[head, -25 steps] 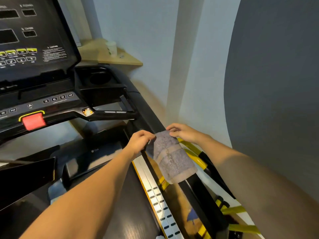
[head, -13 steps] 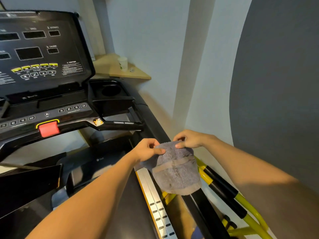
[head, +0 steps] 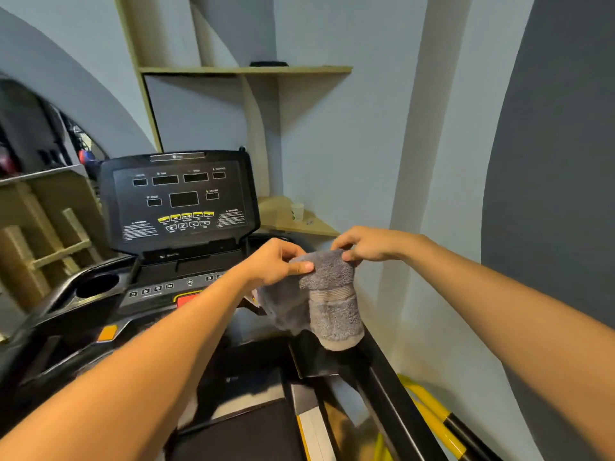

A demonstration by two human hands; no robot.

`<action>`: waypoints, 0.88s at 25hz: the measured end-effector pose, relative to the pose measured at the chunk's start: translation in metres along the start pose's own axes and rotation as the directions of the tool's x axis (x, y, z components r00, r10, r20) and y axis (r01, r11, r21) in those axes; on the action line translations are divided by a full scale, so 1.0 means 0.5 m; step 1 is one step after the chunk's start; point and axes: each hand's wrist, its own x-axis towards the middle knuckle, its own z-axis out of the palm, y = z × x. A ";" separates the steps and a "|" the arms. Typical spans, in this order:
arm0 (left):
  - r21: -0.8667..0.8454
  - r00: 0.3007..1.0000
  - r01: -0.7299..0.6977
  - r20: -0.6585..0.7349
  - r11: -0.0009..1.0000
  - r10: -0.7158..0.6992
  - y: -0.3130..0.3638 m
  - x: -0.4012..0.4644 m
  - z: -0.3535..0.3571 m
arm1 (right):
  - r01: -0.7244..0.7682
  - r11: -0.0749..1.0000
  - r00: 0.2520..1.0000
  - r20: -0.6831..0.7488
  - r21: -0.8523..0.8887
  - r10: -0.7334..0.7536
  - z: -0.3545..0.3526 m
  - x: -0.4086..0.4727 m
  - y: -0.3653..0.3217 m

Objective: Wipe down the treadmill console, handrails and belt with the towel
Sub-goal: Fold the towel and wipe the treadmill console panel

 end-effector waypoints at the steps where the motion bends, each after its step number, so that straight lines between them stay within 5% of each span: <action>1: 0.002 1.000 0.004 -0.021 1.000 -0.004 0.011 -0.015 -0.032 | 0.006 0.999 1.000 -0.013 0.053 -0.005 -0.008 0.006 -0.038; 10: -0.017 0.985 -0.026 -0.173 1.000 0.022 0.040 -0.169 -0.189 | 0.279 0.933 0.959 -0.108 0.228 -0.260 0.017 0.067 -0.280; 17: -0.143 0.980 0.009 -0.194 0.990 -0.037 0.029 -0.293 -0.292 | 0.330 0.813 0.934 -0.038 0.480 -0.356 0.055 0.122 -0.411; 22: -0.225 0.972 0.002 -0.230 0.974 -0.056 0.004 -0.357 -0.354 | 0.327 0.729 0.939 -0.122 0.602 -0.321 0.093 0.158 -0.487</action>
